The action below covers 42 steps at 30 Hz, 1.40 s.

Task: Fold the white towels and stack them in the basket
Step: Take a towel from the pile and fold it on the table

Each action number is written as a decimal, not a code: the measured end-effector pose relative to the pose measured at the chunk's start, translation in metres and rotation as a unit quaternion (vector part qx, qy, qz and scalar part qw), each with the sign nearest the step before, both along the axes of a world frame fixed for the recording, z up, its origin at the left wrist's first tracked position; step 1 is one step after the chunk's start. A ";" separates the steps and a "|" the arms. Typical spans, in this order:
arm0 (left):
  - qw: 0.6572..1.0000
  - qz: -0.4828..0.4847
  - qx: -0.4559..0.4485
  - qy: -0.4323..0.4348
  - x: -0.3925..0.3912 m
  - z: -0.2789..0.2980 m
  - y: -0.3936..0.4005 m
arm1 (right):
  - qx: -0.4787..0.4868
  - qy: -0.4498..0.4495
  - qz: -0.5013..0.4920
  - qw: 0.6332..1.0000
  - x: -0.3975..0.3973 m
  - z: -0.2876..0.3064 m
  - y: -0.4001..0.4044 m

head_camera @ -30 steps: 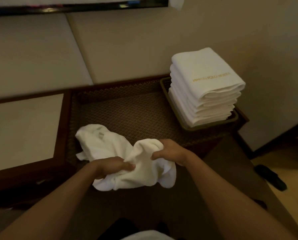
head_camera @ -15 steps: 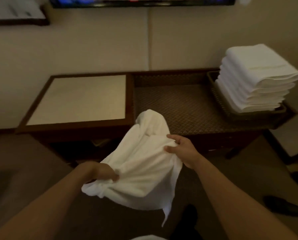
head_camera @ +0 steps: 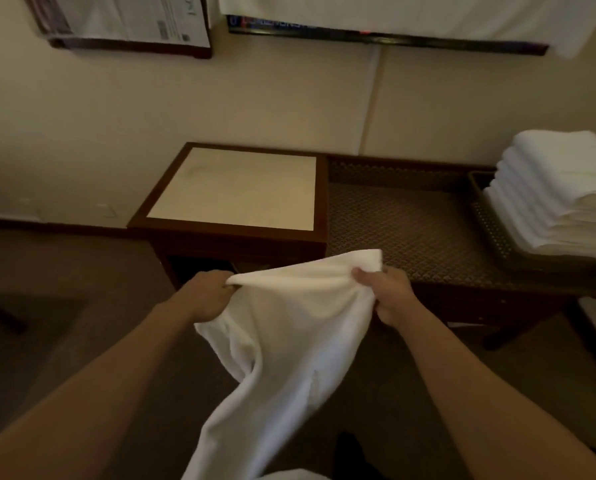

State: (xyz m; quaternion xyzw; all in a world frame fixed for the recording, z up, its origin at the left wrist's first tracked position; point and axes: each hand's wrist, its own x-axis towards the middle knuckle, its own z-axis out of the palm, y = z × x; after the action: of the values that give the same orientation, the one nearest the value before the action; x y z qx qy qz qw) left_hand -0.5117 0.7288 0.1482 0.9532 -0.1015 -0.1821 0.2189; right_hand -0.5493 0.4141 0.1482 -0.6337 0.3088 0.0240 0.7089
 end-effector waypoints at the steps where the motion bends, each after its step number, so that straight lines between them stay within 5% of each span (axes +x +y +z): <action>1: 1.000 -0.002 -0.013 -0.015 -0.002 0.000 -0.006 | -0.049 -0.047 -0.028 0.997 -0.001 0.005 0.006; 3: 0.997 -0.009 -0.064 -0.042 -0.007 0.006 -0.023 | -0.130 -0.110 0.010 0.985 -0.005 0.012 0.020; 5: 0.990 -0.026 -0.125 -0.056 -0.010 0.019 -0.044 | -0.151 -0.148 0.171 0.962 -0.010 0.020 0.035; 7: 0.980 -0.054 -0.182 -0.056 -0.012 0.034 -0.064 | -0.185 -0.139 0.349 0.908 -0.010 0.019 0.049; 9: 0.971 -0.074 -0.221 -0.058 -0.009 0.042 -0.076 | -0.224 -0.167 0.409 0.869 -0.007 0.016 0.057; 14: 0.957 -0.071 -0.279 0.038 -0.003 0.014 -0.062 | -0.173 -0.231 0.283 0.915 -0.002 0.036 0.042; 18: 0.969 -0.053 -0.216 0.107 -0.015 -0.054 -0.043 | -0.065 -0.243 0.256 0.933 0.001 0.054 0.034; 21: 0.979 -0.003 -0.148 0.142 -0.020 -0.091 -0.018 | 0.022 -0.244 0.142 0.959 0.007 0.062 0.021; 23: 0.979 0.044 -0.168 0.103 -0.017 -0.095 -0.010 | -0.122 -0.205 0.113 0.965 0.013 0.058 0.009; 26: 0.982 0.034 -0.183 0.036 -0.007 -0.066 -0.028 | -0.468 -0.099 0.239 0.845 0.020 0.044 0.005; 30: 0.974 -0.139 -0.181 0.012 0.002 -0.005 -0.077 | -0.455 -0.138 0.451 0.755 0.023 0.021 0.035; 33: 0.968 -0.170 -0.183 -0.012 0.011 0.017 -0.076 | -0.419 -0.147 0.460 0.769 0.029 0.018 0.038; 39: 0.976 -0.085 -0.178 0.094 0.001 -0.023 -0.053 | -0.327 -0.224 0.379 0.836 0.030 0.044 0.041; 42: 0.980 -0.056 -0.108 0.160 -0.009 -0.059 -0.034 | -0.217 -0.257 0.271 0.902 0.029 0.053 0.037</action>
State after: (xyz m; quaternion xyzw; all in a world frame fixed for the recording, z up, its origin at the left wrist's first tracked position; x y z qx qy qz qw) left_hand -0.5202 0.6949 0.0896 0.8754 -0.1369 -0.3323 0.3233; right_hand -0.5205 0.4510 0.2013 -0.8152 -0.0706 -0.0158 0.5746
